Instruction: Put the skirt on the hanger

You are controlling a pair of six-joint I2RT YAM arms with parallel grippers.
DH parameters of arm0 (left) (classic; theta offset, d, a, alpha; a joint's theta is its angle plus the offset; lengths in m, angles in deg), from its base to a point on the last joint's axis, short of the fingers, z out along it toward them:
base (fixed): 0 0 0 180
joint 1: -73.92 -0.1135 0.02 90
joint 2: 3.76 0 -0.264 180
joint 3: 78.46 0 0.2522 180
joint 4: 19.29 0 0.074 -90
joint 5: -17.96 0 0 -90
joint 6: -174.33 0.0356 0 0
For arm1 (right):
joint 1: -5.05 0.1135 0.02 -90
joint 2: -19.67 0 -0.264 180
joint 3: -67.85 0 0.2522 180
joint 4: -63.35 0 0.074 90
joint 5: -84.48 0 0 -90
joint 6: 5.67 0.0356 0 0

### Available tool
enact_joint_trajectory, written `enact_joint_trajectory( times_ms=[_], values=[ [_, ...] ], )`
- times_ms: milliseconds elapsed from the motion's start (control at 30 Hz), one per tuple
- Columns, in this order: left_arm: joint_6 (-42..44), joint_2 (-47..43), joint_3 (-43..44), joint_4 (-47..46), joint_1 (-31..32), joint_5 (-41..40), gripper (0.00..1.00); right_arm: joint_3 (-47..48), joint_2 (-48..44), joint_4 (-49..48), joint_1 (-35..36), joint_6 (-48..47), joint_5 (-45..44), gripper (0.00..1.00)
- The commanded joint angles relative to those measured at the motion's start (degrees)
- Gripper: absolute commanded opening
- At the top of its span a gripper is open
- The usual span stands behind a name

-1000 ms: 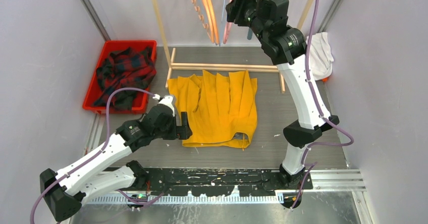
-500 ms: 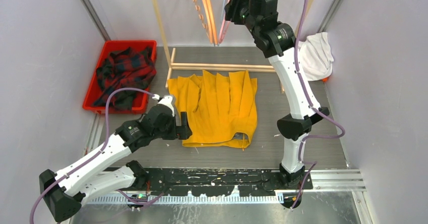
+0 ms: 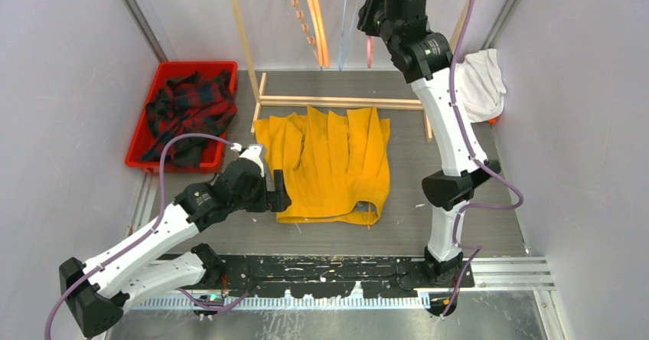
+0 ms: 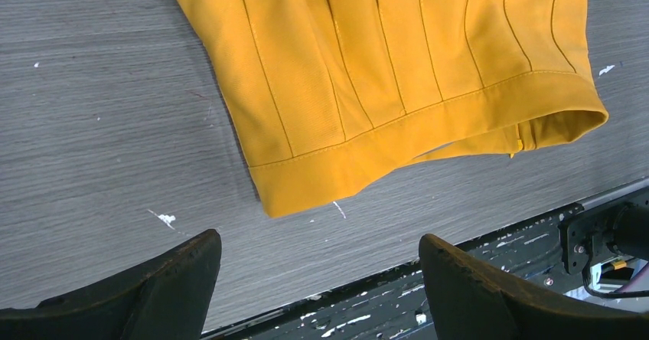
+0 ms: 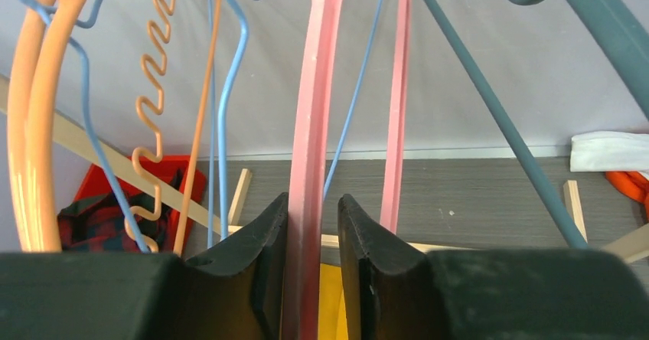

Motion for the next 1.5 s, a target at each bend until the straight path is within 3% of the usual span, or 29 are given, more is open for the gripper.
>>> enact_joint_trajectory(
  times_ms=[0, 100, 300, 533, 767, 1000, 1267, 1467],
  values=[
    [0.31, -0.25, 1.37, -0.73, 0.05, -0.51, 0.99, 0.7, -2.28, -0.7, -1.12, 0.46, -1.09, 0.33],
    [0.56, 0.16, 1.82, -0.36, 0.05, -0.49, 0.99, 1.32, -1.68, -0.59, -2.38, 0.6, -1.1, 0.31],
    [0.88, 0.32, 2.68, 0.23, -0.07, -0.71, 0.99, 2.45, -1.78, -1.75, -3.67, -1.8, 2.58, 0.02],
    [1.02, 1.22, 3.32, -0.26, -0.06, -0.72, 0.99, 2.5, -5.56, -3.09, -3.29, -5.63, 5.66, 0.01],
    [1.1, 1.31, 3.82, -0.08, -0.22, -0.97, 0.99, -7.04, -14.21, -9.43, -2.46, -7.36, 8.57, 0.01],
    [1.16, 1.57, 3.44, -0.31, -0.43, -1.12, 0.99, -14.46, -22.62, -4.23, -2.24, -5.22, 7.59, 0.01],
    [2.05, 6.02, 1.58, -1.64, -0.71, -2.62, 1.0, -39.59, -39.34, 0.01, -2.29, -0.77, 7.27, 0.01],
    [2.16, 13.99, 1.72, -5.75, -0.57, -1.41, 0.99, -46.84, -46.64, 5.38, -2.21, 2.73, 12.96, 0.01]
  ],
)
